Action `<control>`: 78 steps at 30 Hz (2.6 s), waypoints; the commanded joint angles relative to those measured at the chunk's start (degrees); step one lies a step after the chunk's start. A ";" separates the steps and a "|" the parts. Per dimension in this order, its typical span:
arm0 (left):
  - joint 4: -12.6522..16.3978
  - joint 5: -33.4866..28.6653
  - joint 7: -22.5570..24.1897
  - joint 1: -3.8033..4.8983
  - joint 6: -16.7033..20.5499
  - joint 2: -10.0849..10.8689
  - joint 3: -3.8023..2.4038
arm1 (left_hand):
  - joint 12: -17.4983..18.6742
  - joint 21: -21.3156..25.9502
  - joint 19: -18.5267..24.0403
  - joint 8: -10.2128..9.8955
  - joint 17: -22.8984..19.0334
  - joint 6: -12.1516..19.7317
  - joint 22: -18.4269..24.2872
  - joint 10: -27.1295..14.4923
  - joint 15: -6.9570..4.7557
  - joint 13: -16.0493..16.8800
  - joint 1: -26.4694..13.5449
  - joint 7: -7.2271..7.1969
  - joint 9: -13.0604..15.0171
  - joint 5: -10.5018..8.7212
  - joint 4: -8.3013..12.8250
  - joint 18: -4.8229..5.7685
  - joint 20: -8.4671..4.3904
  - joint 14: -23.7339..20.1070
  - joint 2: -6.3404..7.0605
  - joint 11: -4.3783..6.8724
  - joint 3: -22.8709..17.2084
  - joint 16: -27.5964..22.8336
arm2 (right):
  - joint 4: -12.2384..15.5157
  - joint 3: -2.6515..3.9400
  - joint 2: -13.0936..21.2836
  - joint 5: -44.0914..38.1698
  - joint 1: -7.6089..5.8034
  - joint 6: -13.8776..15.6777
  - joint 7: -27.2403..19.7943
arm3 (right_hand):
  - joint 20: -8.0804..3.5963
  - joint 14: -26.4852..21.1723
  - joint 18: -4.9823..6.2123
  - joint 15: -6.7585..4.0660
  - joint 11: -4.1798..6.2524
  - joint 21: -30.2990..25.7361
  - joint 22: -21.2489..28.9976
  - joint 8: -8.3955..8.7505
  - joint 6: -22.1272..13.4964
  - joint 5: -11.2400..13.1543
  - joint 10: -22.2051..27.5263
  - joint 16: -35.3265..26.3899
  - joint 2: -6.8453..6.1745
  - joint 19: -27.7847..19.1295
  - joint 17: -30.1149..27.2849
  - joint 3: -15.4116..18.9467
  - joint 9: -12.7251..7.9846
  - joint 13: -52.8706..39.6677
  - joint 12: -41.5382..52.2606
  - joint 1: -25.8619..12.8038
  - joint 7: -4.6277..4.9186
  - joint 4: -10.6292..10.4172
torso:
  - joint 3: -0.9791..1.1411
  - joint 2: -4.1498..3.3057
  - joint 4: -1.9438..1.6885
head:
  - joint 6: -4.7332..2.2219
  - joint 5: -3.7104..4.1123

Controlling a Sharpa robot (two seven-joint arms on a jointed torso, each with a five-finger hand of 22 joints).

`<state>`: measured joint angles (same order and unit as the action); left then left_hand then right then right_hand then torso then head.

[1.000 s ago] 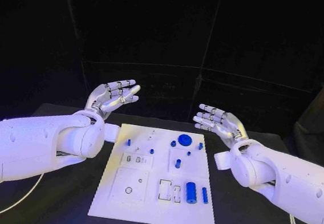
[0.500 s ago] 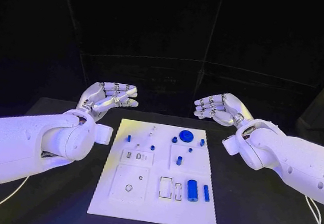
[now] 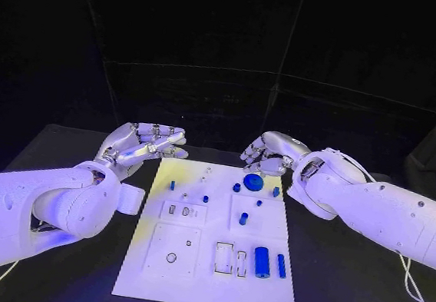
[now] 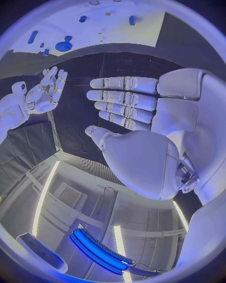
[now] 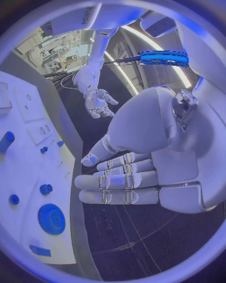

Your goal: Assemble the parts on the task board

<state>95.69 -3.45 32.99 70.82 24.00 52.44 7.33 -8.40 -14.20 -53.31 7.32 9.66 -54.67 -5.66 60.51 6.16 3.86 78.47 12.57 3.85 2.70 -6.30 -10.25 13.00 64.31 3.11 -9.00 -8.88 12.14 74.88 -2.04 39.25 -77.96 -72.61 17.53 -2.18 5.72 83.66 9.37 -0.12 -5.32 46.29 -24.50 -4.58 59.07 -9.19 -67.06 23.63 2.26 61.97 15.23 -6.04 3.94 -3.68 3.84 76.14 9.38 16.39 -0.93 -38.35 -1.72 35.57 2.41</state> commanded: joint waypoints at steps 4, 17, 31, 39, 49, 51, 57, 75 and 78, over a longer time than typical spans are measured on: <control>1.05 0.34 -0.35 0.16 -1.62 -0.05 -0.05 | 0.57 0.47 -0.31 -0.40 0.11 -0.43 0.21 0.17 0.44 -0.07 -0.63 0.07 -0.11 0.16 0.50 -0.28 0.13 0.08 -0.08 -0.34 -0.08 -0.45 | -0.61 0.07 -1.41 -13.45 -0.28 -6.64 5.39 | 0.06 2.22 1.18 0.12 -0.04 4.59 -2.81 0.87 -0.11 0.36 1.89 6.92 -1.04 -0.17 5.19 -2.12 -0.09 -0.07 -0.12 -1.32 -0.10 -0.08 | -0.37 -2.19 -0.71 | -0.77 0.84; 1.04 0.32 -0.53 0.15 -1.93 -0.43 -0.05 | 0.82 0.67 -0.31 -0.59 0.18 -0.43 0.36 0.13 0.49 -0.08 -0.74 0.12 -0.12 0.16 0.67 -0.28 0.18 0.04 -0.12 -0.40 -0.04 -0.70 | -2.08 0.07 -3.06 -15.98 -0.29 -9.76 5.20 | 0.34 1.38 0.67 0.23 -0.27 9.54 -7.73 0.92 -1.08 0.42 3.65 11.83 -1.59 0.40 8.81 -3.76 -0.11 -0.02 -0.18 -1.86 -0.27 -0.28 | -0.45 -3.71 -1.13 | -0.81 1.12; 0.83 0.32 -0.80 0.14 -2.08 -0.52 -0.04 | 1.01 0.81 -0.32 -0.74 0.23 -0.41 0.46 0.09 0.53 -0.08 -0.81 0.19 -0.13 0.16 0.82 -0.29 0.22 0.02 -0.15 -0.45 -0.02 -0.87 | -2.88 0.04 -3.57 -16.13 -0.28 -12.10 4.22 | 0.47 0.90 -0.46 0.30 -0.33 15.78 -15.75 0.73 -0.67 0.09 3.66 15.92 -1.18 3.18 11.40 -5.68 0.00 -0.02 -0.06 -2.07 -0.26 -0.40 | -0.50 -4.06 -1.24 | -0.75 1.22; 0.59 0.32 -0.94 0.14 -2.14 -0.54 -0.04 | 1.15 0.91 -0.34 -0.85 0.27 -0.40 0.54 0.05 0.56 -0.09 -0.86 0.25 -0.13 0.16 0.92 -0.29 0.25 0.01 -0.19 -0.50 -0.01 -1.00 | -3.03 0.04 -3.66 -16.14 -0.27 -12.46 3.87 | 0.45 0.56 -0.97 0.22 -0.19 18.83 -19.58 0.67 0.32 1.20 2.76 19.64 -0.20 4.33 14.50 -8.52 0.04 0.04 -0.08 -2.14 -0.43 -0.36 | -0.49 -4.25 -1.26 | -0.57 1.20; 0.51 0.32 -1.21 0.14 -2.23 -0.53 -0.04 | 1.29 1.01 -0.38 -0.96 0.33 -0.40 0.62 0.03 0.58 -0.09 -0.86 0.30 -0.13 0.16 1.06 -0.29 0.27 0.05 -0.30 -0.54 -0.06 -1.12 | -4.18 0.03 -4.45 -16.37 -0.26 -13.01 3.84 | 0.50 0.27 -1.44 0.31 -0.17 21.58 -23.01 0.79 0.84 2.04 2.19 23.88 -0.41 5.13 18.25 -12.08 0.00 0.07 -0.18 -2.76 -0.30 -0.40 | -0.48 -4.50 -1.38 | -0.13 1.30; 0.52 0.32 -1.25 0.14 -2.25 -0.52 -0.04 | 1.33 1.03 -0.39 -0.99 0.35 -0.40 0.63 0.03 0.58 -0.08 -0.86 0.31 -0.13 0.16 1.09 -0.30 0.27 0.07 -0.34 -0.54 -0.08 -1.15 | -4.38 0.03 -4.60 -16.50 -0.26 -13.09 3.89 | 0.50 0.27 -1.44 0.31 -0.17 21.59 -23.02 0.79 0.84 2.05 2.19 23.89 -0.42 5.13 18.26 -12.10 0.00 0.07 -0.18 -2.76 -0.30 -0.41 | -0.48 -4.50 -1.39 | -0.07 1.27; 0.45 0.32 -1.41 0.14 -2.34 -0.51 -0.04 | 1.34 1.04 -0.40 -1.00 0.35 -0.40 0.64 0.04 0.58 -0.08 -0.85 0.31 -0.13 0.16 1.11 -0.30 0.28 0.07 -0.35 -0.54 -0.08 -1.16 | -4.97 0.03 -5.02 -16.83 -0.24 -13.56 4.09 | 0.56 0.04 -1.51 0.32 -0.19 22.24 -23.73 0.79 0.94 2.17 2.12 24.88 -0.93 5.14 19.01 -13.25 -0.01 0.07 -0.17 -3.08 -0.31 -0.44 | -0.48 -4.51 -1.41 | 0.30 1.26; 0.32 0.32 -1.75 0.14 -2.42 -0.45 -0.04 | 1.65 1.27 -0.58 -1.26 0.53 -0.49 0.84 0.15 0.56 -0.06 -0.61 0.22 -0.11 0.16 1.66 -0.32 0.29 0.22 -0.67 -0.50 -0.32 -1.46 | -5.03 0.02 -5.12 -18.38 -0.24 -10.41 5.00 | 0.34 0.64 -2.84 0.06 0.22 27.88 -32.08 0.34 3.50 3.36 -0.93 32.89 -1.37 8.70 26.70 -19.29 0.27 -0.06 0.08 -2.37 -0.37 -0.80 | -0.57 -4.61 -1.40 | 0.81 1.12; 0.35 0.32 -1.78 0.15 -2.42 -0.39 -0.04 | 1.72 1.32 -0.62 -1.32 0.57 -0.52 0.88 0.19 0.55 -0.06 -0.55 0.20 -0.11 0.15 1.80 -0.33 0.28 0.25 -0.72 -0.49 -0.38 -1.53 | -4.51 0.02 -4.82 -18.53 -0.23 -7.63 4.97 | 0.32 0.82 -3.18 0.01 0.32 29.12 -34.08 0.30 4.01 3.35 -1.54 34.68 -1.50 9.66 28.58 -20.31 0.32 -0.08 0.07 -2.25 -0.35 -1.00 | -0.60 -4.62 -1.48 | 0.70 0.98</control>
<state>95.95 -3.44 31.15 70.87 22.33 52.03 7.34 -7.07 -13.11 -53.51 6.27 10.16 -54.87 -4.84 60.71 6.36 3.84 78.05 12.77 3.82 2.69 -4.86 -10.21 13.22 64.51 2.68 -9.22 -9.37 10.80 70.07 -2.04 34.36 -95.55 -72.75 6.07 2.43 5.98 83.94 7.09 -0.01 -5.13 75.18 -58.23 -3.97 62.67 -5.96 -68.11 58.01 0.66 71.25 43.48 -26.04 4.21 -3.63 3.63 73.19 8.90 15.40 -1.51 -42.96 -3.15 36.34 3.46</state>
